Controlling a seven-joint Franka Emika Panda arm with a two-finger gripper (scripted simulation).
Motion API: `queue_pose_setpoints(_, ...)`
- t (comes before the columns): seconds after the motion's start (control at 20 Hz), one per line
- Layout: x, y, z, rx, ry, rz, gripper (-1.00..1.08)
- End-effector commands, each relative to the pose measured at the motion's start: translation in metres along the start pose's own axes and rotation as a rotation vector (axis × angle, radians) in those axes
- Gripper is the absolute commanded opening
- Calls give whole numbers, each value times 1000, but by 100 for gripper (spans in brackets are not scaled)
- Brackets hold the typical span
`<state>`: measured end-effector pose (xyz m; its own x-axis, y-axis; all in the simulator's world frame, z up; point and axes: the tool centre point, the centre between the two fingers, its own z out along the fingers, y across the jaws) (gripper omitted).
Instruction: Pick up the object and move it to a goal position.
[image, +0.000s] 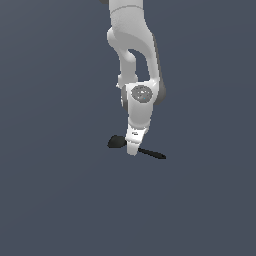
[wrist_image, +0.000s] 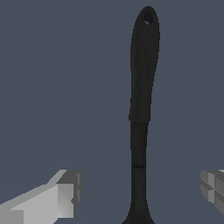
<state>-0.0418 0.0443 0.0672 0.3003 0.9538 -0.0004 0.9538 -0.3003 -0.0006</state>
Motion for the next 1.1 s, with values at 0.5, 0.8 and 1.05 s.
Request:
queue_pose_setpoints(0.5, 0, -1, 36, 0, 0, -5, 100)
queue_pose_setpoints(0.8, 0, -1, 50, -1, 0, -6, 100)
queue_pose_setpoints(1.05, 0, 0, 50, -1, 0, -6, -100)
